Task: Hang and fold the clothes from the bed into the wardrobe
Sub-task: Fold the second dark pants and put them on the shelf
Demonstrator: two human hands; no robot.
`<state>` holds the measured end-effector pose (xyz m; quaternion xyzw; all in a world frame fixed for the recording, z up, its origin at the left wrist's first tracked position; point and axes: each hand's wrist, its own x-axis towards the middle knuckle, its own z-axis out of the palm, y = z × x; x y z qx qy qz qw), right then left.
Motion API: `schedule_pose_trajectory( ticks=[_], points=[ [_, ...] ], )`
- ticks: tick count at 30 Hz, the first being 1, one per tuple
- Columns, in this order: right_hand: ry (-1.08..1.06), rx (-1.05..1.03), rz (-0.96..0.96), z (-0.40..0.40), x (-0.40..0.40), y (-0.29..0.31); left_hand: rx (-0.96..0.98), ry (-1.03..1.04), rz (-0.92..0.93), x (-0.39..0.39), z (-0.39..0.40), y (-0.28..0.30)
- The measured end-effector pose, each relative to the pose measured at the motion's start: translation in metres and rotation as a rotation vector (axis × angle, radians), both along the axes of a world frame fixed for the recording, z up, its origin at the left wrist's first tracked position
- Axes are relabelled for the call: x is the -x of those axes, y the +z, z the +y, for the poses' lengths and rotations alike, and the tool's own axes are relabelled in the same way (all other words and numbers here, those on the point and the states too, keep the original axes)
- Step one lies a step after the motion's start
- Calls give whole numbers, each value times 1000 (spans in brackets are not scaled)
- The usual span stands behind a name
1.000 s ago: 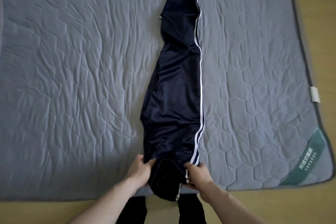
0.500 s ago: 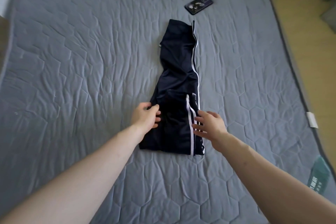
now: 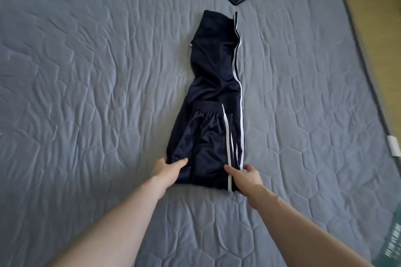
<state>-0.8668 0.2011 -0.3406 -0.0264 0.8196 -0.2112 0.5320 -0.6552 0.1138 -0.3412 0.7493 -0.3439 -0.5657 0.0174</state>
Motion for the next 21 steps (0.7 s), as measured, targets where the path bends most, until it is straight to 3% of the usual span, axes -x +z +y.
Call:
schedule_pose_trajectory(
  ticks=[6, 12, 15, 18, 21],
  points=[
    [55, -153, -146, 42, -8, 15, -206, -123, 10, -27, 38, 26],
    [294, -456, -317, 137, -33, 75, -545, -503, -80, -78, 117, 81],
    [411, -571, -427, 168, -43, 114, -720, -586, -82, -90, 150, 112],
    [451, -588, -446, 168, -38, 144, -729, -638, -91, -91, 148, 138],
    [432, -505, -383, 133, -22, 160, -550, -543, -84, -80, 113, 158]
  ],
)
